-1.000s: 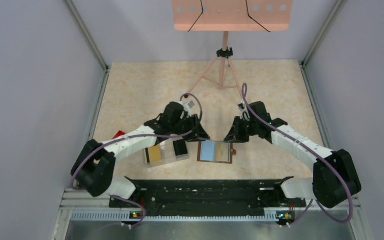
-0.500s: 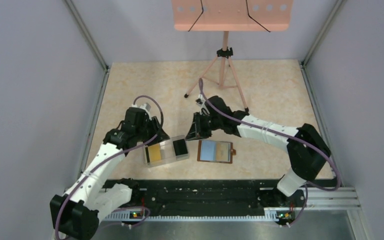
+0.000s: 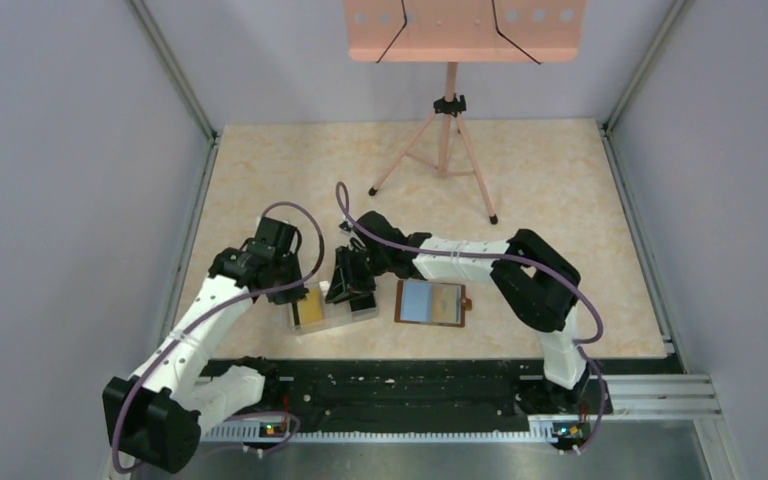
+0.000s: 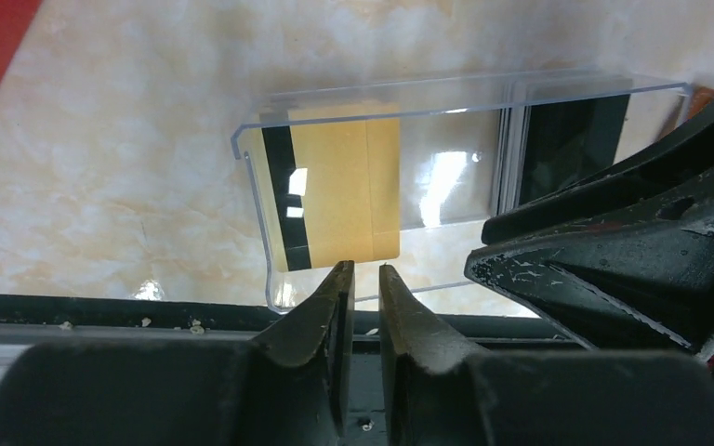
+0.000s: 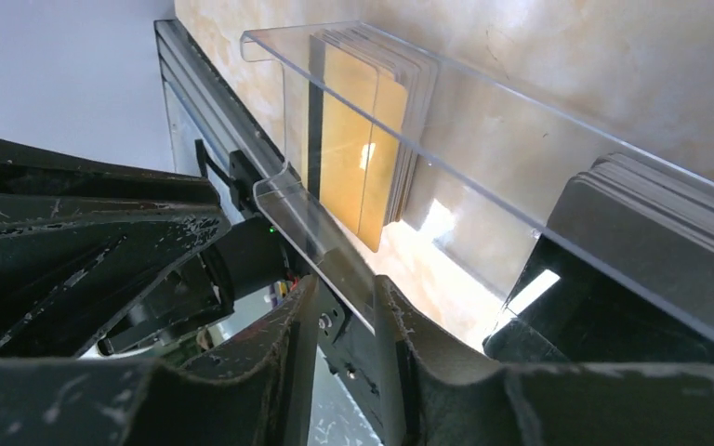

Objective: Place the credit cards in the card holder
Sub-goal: Pick up the credit card from the storage box.

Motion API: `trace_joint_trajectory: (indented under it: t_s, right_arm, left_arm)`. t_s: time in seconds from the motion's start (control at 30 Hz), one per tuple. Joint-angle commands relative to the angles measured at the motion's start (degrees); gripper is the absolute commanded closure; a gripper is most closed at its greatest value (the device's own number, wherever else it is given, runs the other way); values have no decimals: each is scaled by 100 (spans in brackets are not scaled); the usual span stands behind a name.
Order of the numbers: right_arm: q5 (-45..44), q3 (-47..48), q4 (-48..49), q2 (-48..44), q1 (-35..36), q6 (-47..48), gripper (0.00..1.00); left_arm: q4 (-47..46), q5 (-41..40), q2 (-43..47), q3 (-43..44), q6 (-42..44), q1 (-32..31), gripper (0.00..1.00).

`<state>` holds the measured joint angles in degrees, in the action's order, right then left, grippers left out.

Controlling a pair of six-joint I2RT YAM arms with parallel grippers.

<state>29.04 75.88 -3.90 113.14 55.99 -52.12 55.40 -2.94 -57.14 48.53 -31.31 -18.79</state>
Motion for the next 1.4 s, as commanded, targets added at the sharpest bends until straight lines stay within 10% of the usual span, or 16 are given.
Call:
trace_joint_trajectory:
  t_s: [0.0, 0.3, 1.37]
  right_arm:
    - [63, 516, 94, 252, 48, 1, 70]
    - [135, 1036, -268, 860, 69, 118, 69]
    - [-686, 1702, -1514, 1534, 362, 822, 68]
  left_arm:
    - [-13, -163, -253, -85, 77, 25, 81]
    - [-60, -489, -754, -88, -241, 51, 100]
    - [-318, -1059, -1800, -362, -957, 226, 100]
